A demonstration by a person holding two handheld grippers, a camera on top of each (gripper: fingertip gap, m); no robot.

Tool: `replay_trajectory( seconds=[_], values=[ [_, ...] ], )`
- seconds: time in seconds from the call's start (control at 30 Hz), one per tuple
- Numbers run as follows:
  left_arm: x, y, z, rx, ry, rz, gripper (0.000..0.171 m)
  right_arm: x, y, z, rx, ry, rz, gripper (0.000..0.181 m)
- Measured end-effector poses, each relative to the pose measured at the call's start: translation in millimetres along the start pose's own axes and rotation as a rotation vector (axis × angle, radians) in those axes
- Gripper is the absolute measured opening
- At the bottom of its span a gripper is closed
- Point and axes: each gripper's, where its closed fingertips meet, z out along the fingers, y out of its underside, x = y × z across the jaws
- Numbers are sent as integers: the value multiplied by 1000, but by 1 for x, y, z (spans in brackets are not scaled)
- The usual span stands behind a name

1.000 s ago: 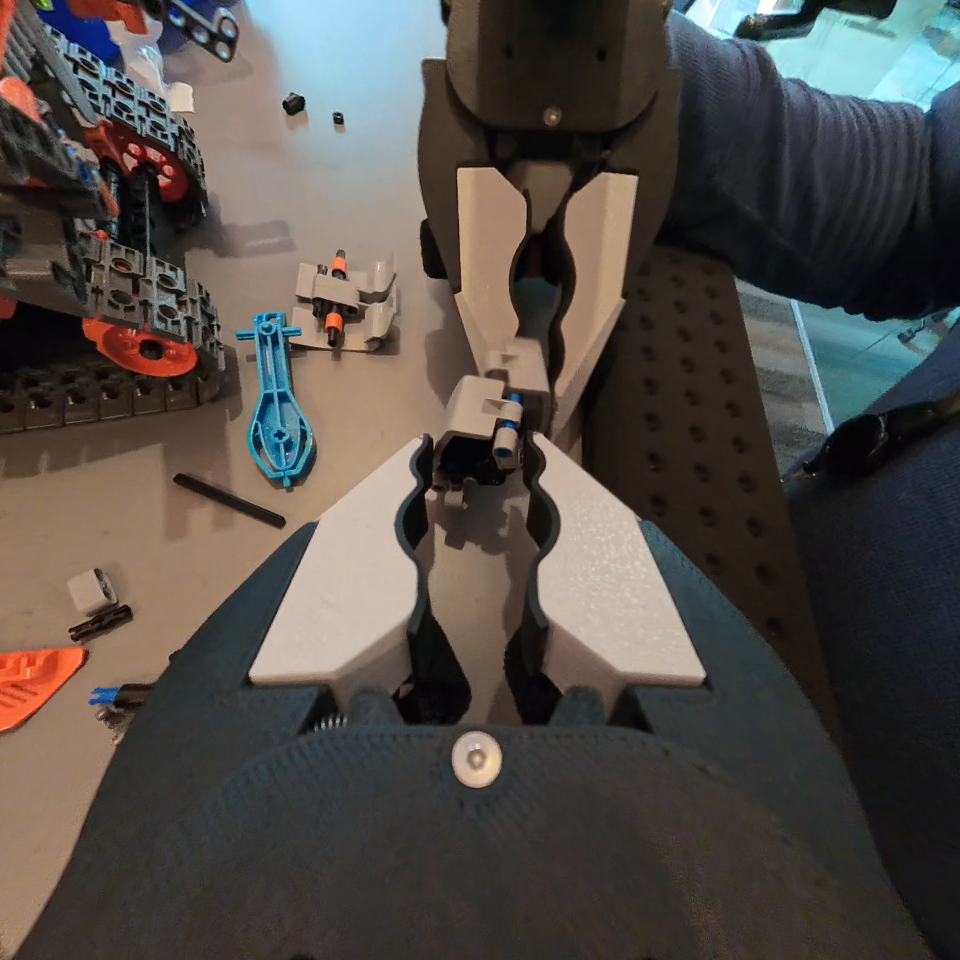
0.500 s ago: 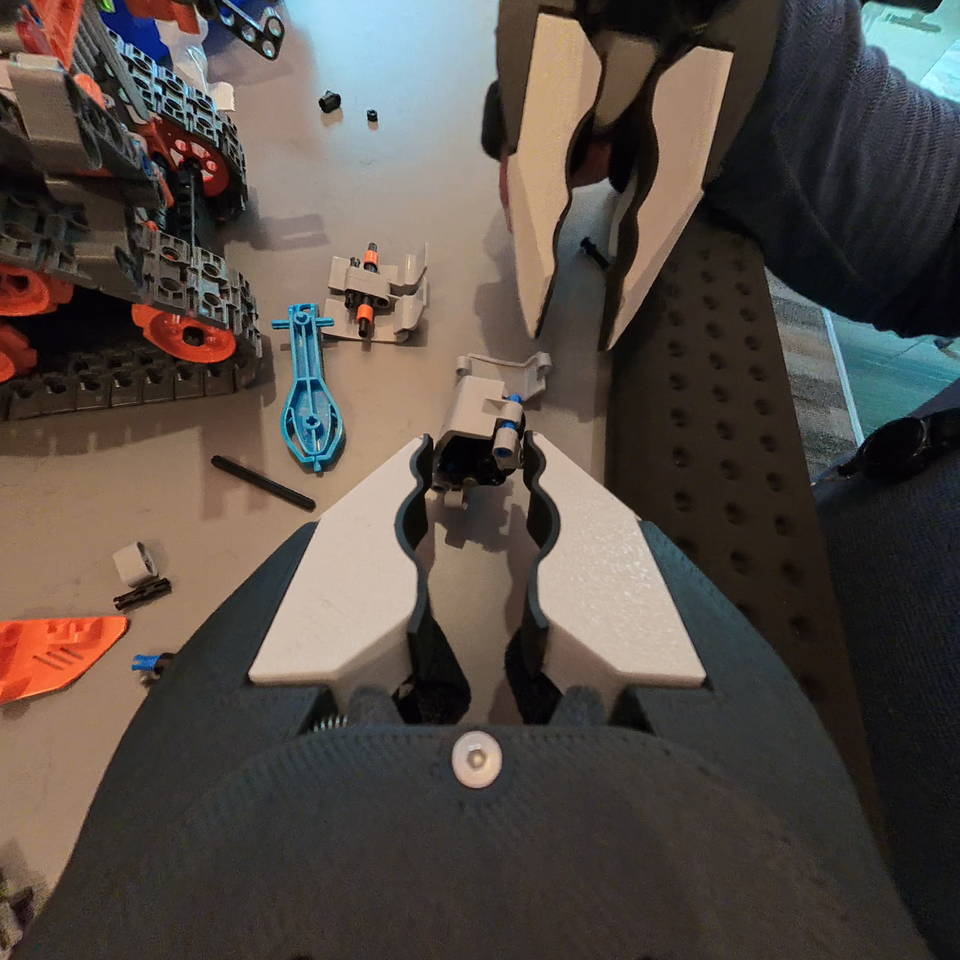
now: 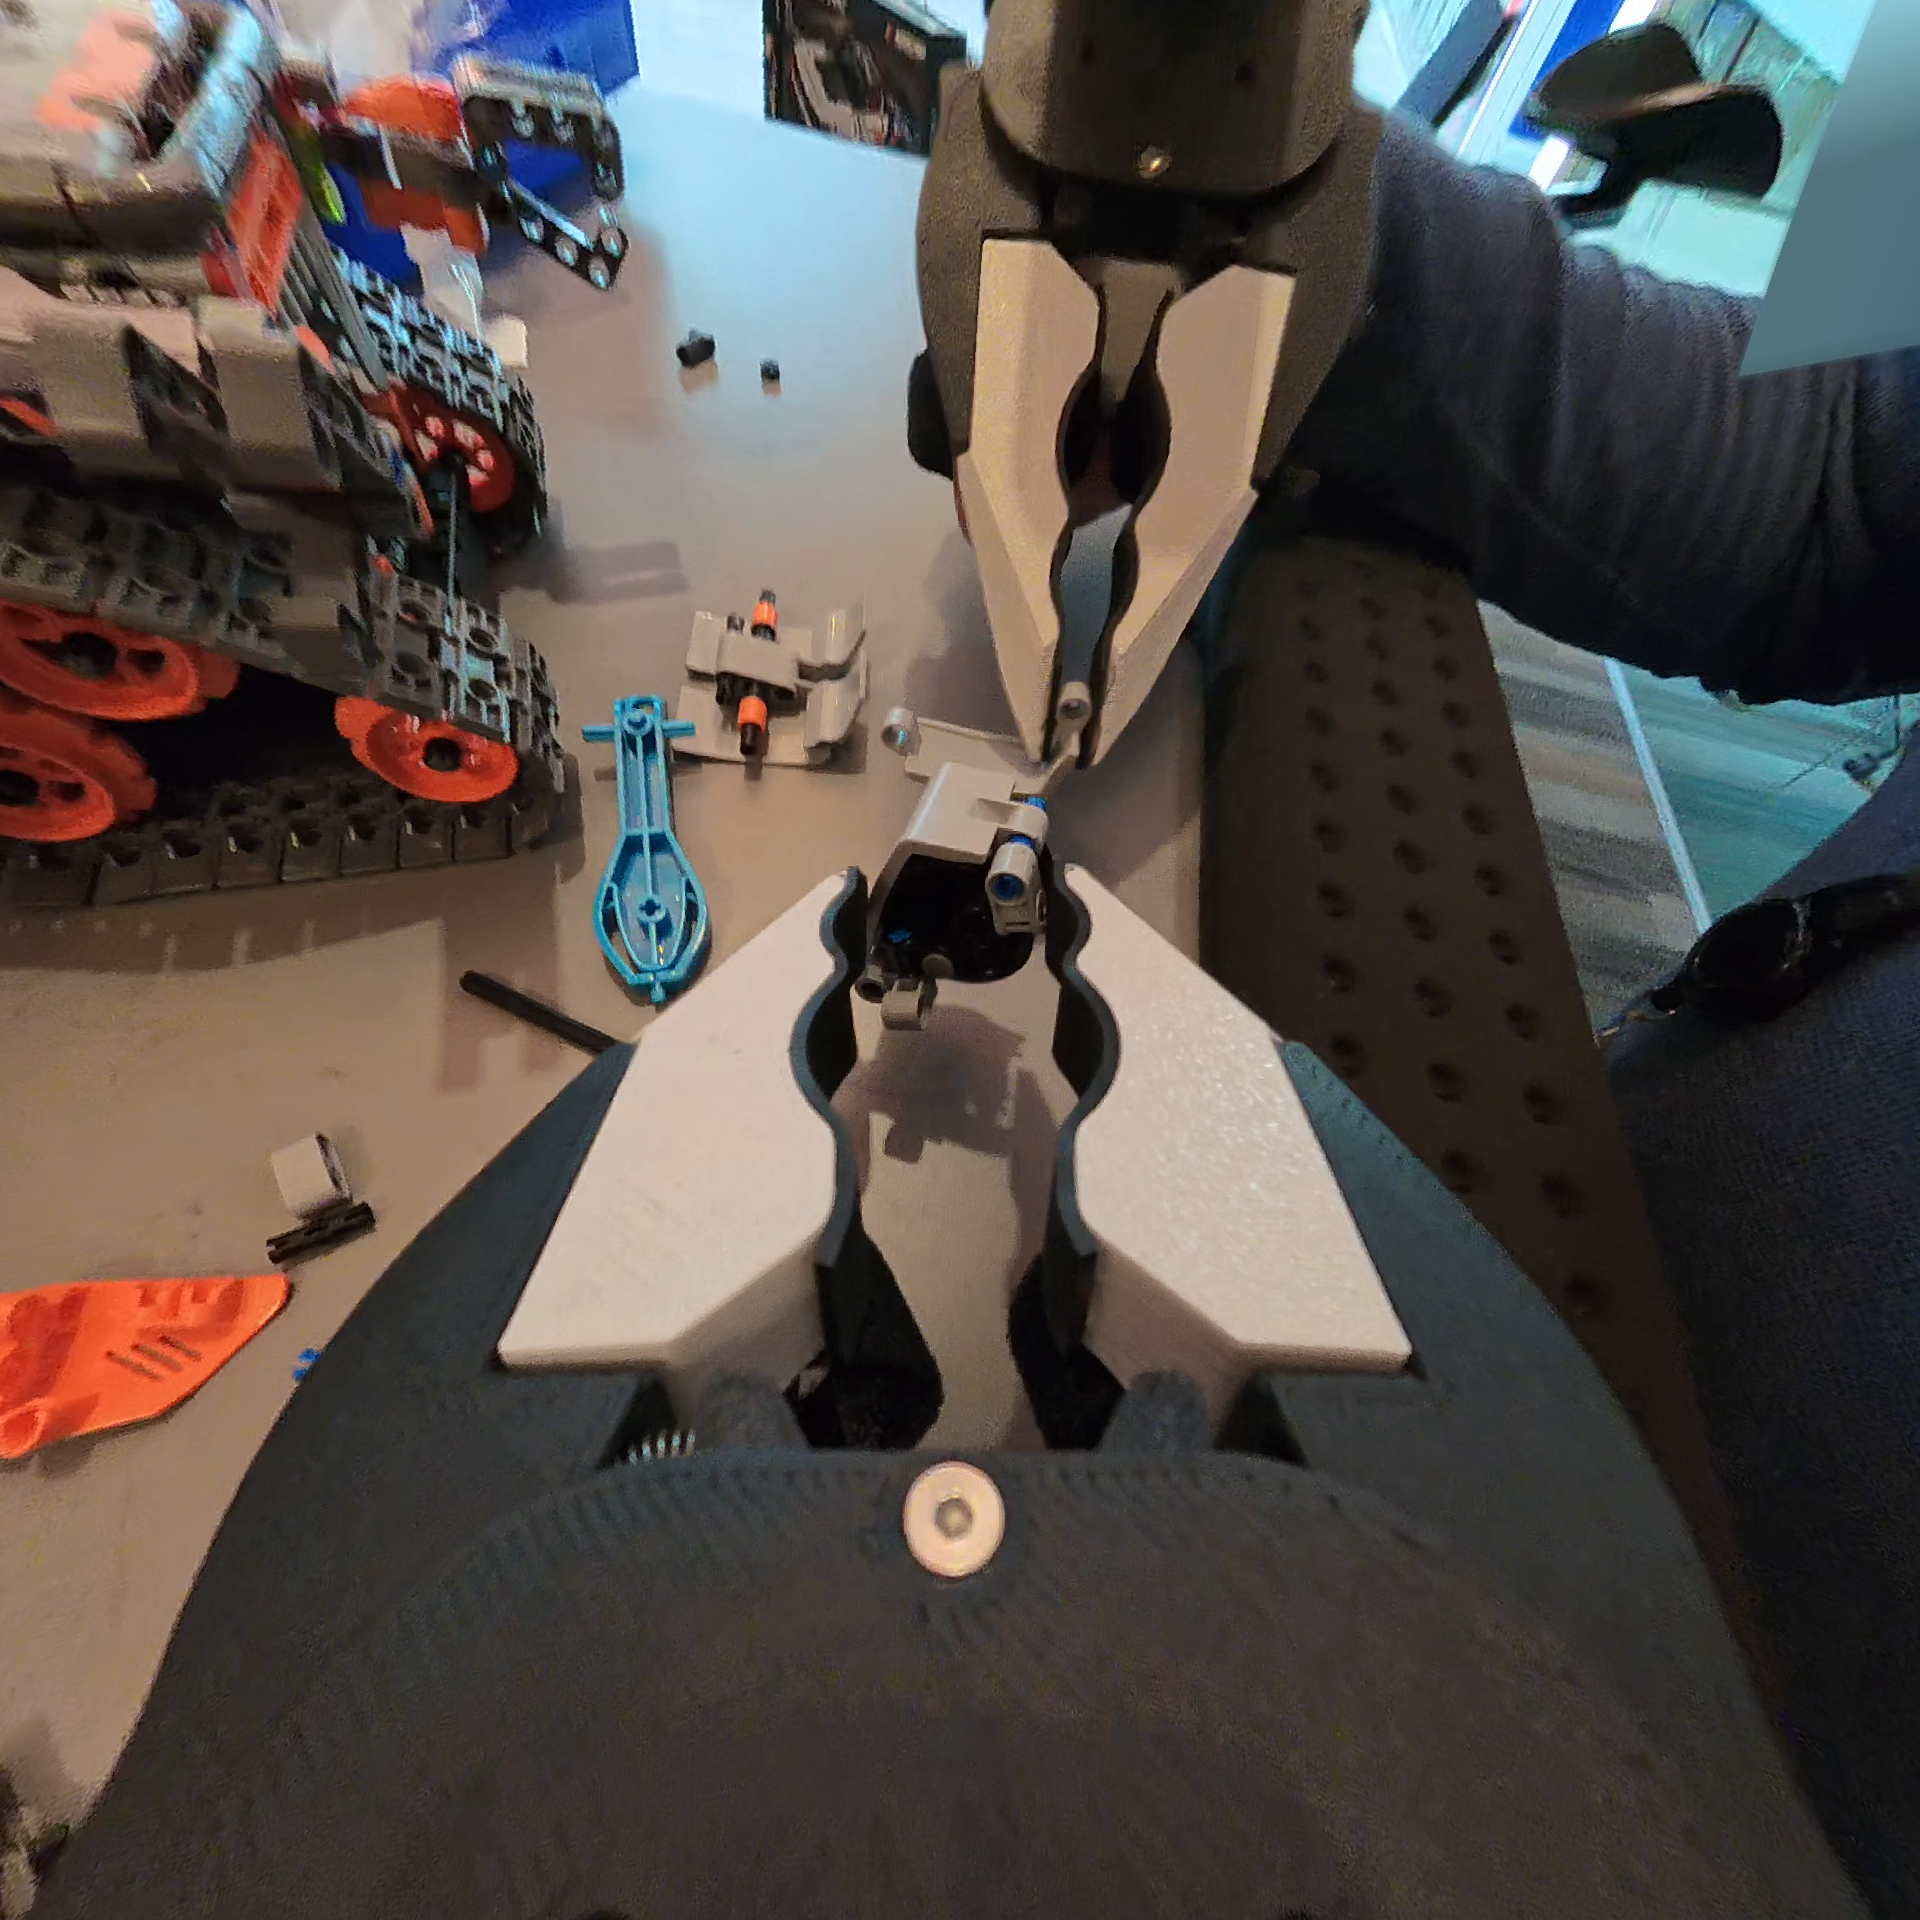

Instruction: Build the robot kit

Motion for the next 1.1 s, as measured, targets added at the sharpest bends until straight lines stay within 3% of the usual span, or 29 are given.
replay_trajectory(
  seconds=[0.13,0.3,0.63,1.1],
  values=[
    [1,-17,-7,85,-10,25,31,-7,-21,-6,111,-90,78,4],
    [-2,-31,-19,153,-52,68,31,-4,-25,2,71,-84,81,4],
    [-15,-34,-48,204,-122,96,31,-6,-64,9,132,-138,53,4],
    [-15,-40,-53,255,-105,93,31,-6,-69,13,184,-186,101,4]
  ],
)
